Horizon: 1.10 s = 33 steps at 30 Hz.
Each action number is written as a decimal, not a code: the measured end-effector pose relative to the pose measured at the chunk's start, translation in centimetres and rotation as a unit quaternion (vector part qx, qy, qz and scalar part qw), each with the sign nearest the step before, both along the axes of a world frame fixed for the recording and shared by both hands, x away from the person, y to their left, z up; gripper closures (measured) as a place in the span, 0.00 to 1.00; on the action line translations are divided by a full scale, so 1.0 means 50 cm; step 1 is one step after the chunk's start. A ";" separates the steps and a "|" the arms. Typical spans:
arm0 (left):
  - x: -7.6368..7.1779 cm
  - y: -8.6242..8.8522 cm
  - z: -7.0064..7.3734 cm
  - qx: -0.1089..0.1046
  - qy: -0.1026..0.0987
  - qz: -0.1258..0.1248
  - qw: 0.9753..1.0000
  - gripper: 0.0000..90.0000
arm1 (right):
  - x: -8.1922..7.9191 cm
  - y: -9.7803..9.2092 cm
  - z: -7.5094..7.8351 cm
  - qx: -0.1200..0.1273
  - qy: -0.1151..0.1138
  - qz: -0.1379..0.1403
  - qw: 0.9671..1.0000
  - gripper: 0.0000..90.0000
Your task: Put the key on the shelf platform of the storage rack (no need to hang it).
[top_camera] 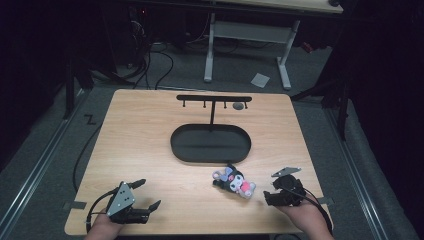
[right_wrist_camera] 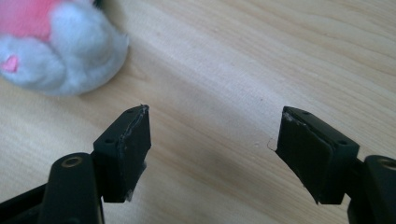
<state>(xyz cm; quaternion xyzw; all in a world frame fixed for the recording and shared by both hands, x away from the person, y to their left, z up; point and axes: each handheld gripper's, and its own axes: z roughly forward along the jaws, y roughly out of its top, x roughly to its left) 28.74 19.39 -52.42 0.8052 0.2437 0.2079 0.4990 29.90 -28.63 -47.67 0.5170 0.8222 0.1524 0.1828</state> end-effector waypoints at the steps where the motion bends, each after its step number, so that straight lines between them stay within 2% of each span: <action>1: 0.000 0.000 0.000 0.000 0.000 0.000 1.000 0.17 | 0.001 0.002 0.001 -0.006 0.007 0.007 1.000 0.29; 8: 0.000 -0.001 0.000 0.002 0.000 0.000 1.000 0.17 | 0.009 0.020 0.015 -0.039 0.053 0.036 0.997 0.29; 11: 0.000 -0.001 0.000 0.002 0.001 -0.001 1.000 0.17 | 0.013 0.031 0.020 -0.058 0.081 0.046 0.994 0.28; 13: 0.000 -0.001 0.000 0.001 0.001 -0.001 1.000 0.17 | 0.017 0.037 0.020 -0.062 0.099 0.053 0.992 0.24; 15: 0.000 -0.001 0.000 0.001 0.001 -0.001 1.000 0.17 | 0.019 0.048 0.022 -0.074 0.119 0.072 0.988 0.21; 18: 0.000 -0.001 0.000 0.002 0.002 -0.003 1.000 0.17 | 0.022 0.061 0.025 -0.078 0.125 0.083 0.986 0.20; 22: 0.000 -0.001 0.000 0.003 0.002 -0.004 1.000 0.17 | 0.036 0.082 0.038 -0.063 0.133 0.078 0.986 0.20; 24: 0.000 -0.001 0.000 0.003 0.001 -0.004 1.000 0.17 | 0.042 0.092 0.041 -0.059 0.139 0.082 0.985 0.18; 26: 0.000 -0.001 0.000 0.003 0.002 -0.005 1.000 0.17 | 0.044 0.103 0.042 -0.058 0.143 0.093 0.984 0.17; 28: 0.001 -0.001 0.000 0.003 0.004 -0.006 1.000 0.17 | 0.047 0.114 0.040 -0.069 0.143 0.107 0.982 0.17; 29: 0.001 -0.002 0.000 0.002 0.004 -0.005 1.000 0.17 | 0.049 0.119 0.039 -0.075 0.143 0.123 0.979 0.17; 30: 0.002 -0.002 0.000 0.003 0.005 -0.006 1.000 0.17 | 0.049 0.123 0.039 -0.076 0.144 0.128 0.978 0.17; 33: 0.002 -0.002 0.000 0.003 0.005 -0.006 1.000 0.17 | 0.056 0.137 0.036 -0.073 0.137 0.140 0.978 0.16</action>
